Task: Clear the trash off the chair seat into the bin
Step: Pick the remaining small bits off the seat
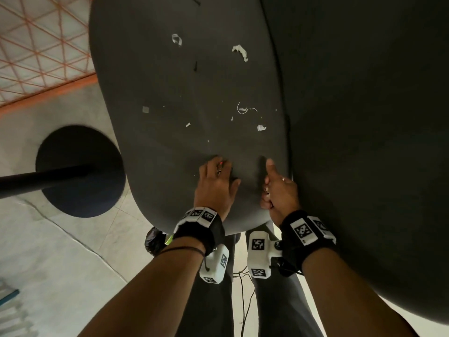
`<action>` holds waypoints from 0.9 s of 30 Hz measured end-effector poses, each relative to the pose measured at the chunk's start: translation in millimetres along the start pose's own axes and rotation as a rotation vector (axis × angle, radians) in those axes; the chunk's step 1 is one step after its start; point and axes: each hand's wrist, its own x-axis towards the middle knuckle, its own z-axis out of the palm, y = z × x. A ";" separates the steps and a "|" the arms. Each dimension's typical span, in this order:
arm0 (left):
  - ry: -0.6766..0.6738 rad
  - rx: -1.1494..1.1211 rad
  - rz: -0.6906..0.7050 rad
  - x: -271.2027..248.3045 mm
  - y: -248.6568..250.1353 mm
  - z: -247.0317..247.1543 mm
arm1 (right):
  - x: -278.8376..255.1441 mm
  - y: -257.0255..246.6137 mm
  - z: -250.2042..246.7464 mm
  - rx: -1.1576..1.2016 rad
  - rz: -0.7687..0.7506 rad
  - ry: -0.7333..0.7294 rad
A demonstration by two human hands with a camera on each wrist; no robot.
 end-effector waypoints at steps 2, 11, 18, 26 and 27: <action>0.006 0.013 0.070 3.5 -1.0 -1.7 | -0.9 -0.8 -0.4 0.005 -0.004 0.000; -0.071 -0.047 0.143 20.0 -3.6 -12.4 | -9.2 -2.0 3.2 -0.020 -0.008 -0.035; -0.104 -0.536 -0.361 31.1 -1.2 -25.5 | -7.0 -0.7 13.9 -0.037 0.011 -0.068; -0.343 -1.029 -0.232 16.3 23.4 -65.2 | -11.5 -4.3 36.5 -0.007 -0.029 -0.266; -0.327 -0.980 -0.206 16.1 26.0 -64.3 | -13.0 -6.5 39.5 0.017 -0.025 -0.290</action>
